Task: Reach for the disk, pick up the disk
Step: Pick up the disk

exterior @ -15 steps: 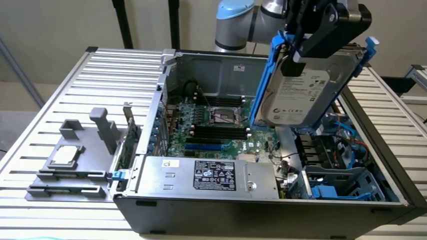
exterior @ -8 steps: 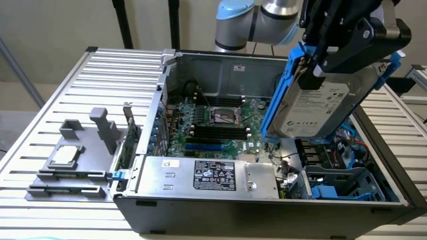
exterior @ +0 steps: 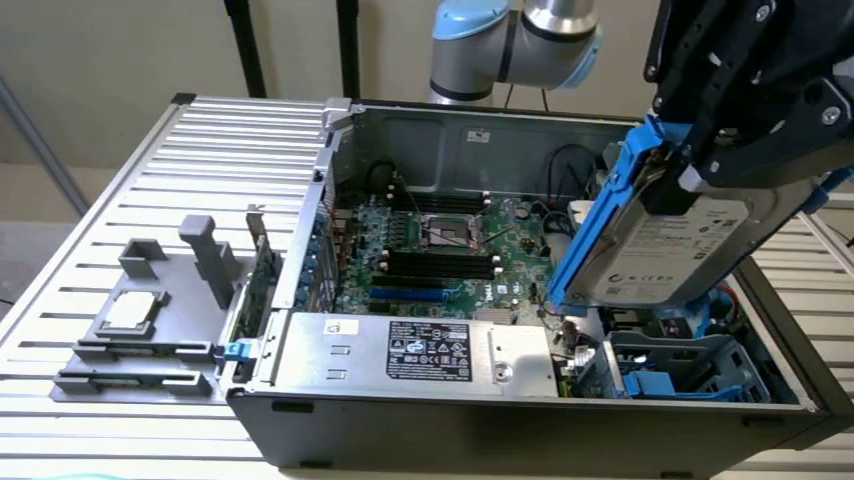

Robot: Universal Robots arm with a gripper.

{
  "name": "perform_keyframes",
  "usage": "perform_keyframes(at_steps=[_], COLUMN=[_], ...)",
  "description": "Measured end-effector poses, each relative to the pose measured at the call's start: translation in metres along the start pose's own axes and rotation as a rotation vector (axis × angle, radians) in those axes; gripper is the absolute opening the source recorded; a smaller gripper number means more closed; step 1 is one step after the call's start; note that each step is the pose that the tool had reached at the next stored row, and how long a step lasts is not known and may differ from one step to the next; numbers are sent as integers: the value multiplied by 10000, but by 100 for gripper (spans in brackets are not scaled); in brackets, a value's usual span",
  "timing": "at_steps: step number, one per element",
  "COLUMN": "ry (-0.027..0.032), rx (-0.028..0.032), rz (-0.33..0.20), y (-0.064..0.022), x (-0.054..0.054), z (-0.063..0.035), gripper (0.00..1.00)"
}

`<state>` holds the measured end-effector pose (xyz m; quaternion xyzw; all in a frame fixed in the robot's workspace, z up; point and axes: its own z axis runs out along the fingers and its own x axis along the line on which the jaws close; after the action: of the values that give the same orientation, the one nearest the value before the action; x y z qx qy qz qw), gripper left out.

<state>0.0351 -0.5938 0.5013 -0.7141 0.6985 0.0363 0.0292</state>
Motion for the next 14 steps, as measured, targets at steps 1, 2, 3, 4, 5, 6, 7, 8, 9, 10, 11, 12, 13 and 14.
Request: perform_keyframes(at_steps=[1,2,3,4,5,6,7,8,9,10,11,12,13,14], ry=[0,1,1,1,1,0,0,-1,0,0,-1,0,0,0], rx=[0,0,0,0,-1,-2,-3,-5,-9,-13,-19,-26,-32,-37], rz=[0,-1,0,0,1,1,0,0,1,2,2,2,3,3], y=[-23,-56,-100,-146,-192,-237,-282,-328,-370,-415,-464,-508,-547,-581], x=[30,55,71,82,91,98,104,110,114,118,122,123,125,126], z=[-2,-4,-6,-7,-8,-9,-10,-10,-12,-12,-12,-13,-13,-12], gripper=[33,33,33,33,33,33,33,33,33,33,33,33,33,33])
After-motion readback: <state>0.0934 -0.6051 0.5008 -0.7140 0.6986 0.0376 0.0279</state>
